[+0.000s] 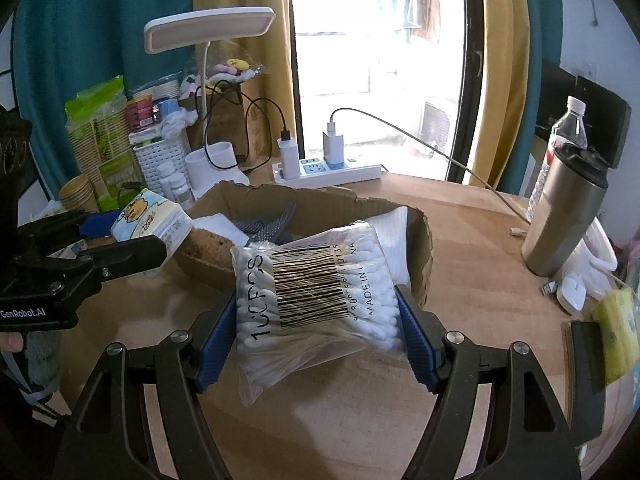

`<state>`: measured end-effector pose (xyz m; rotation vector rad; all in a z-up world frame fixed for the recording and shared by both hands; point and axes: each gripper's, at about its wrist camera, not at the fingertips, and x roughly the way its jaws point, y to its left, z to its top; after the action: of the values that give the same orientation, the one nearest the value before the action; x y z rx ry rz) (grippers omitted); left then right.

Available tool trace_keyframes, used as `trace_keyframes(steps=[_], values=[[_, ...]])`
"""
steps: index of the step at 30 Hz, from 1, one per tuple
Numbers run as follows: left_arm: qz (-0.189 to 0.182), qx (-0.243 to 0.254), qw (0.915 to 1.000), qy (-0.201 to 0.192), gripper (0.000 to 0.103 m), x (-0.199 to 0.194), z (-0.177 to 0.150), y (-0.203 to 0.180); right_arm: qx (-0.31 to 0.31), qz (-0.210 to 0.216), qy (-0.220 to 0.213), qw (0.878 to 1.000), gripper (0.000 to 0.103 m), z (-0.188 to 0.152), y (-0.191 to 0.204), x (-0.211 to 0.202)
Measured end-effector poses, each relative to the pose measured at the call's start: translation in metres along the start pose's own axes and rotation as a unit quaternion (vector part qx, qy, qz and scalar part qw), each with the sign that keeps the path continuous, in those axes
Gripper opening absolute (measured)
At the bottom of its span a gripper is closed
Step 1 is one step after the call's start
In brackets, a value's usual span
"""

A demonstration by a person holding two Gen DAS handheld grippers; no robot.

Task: Organize soft objects
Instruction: 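Carry the tissue pack and cotton swab bag over the cardboard box, then lower the tissue pack and swab bag into the box and open both grippers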

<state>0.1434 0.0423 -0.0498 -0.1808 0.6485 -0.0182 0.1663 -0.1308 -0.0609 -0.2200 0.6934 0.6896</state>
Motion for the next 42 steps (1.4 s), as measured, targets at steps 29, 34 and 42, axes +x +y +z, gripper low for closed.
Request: trace_keyframes(steps=[29, 34, 42], values=[[0.005, -0.021, 0.9997, 0.009, 0.068, 0.056, 0.028, 0.038, 0.001, 0.009, 0.024, 1.000, 0.077, 0.034, -0.009, 0.062], [0.005, -0.025, 0.9995, 0.016, 0.068, 0.071, 0.030, 0.044, 0.007, 0.010, 0.028, 1.000, 0.077, 0.039, -0.011, 0.076], [0.003, -0.029, 0.9992, 0.029, 0.068, 0.093, 0.035, 0.052, 0.015, 0.010, 0.035, 0.999, 0.077, 0.045, -0.016, 0.098]])
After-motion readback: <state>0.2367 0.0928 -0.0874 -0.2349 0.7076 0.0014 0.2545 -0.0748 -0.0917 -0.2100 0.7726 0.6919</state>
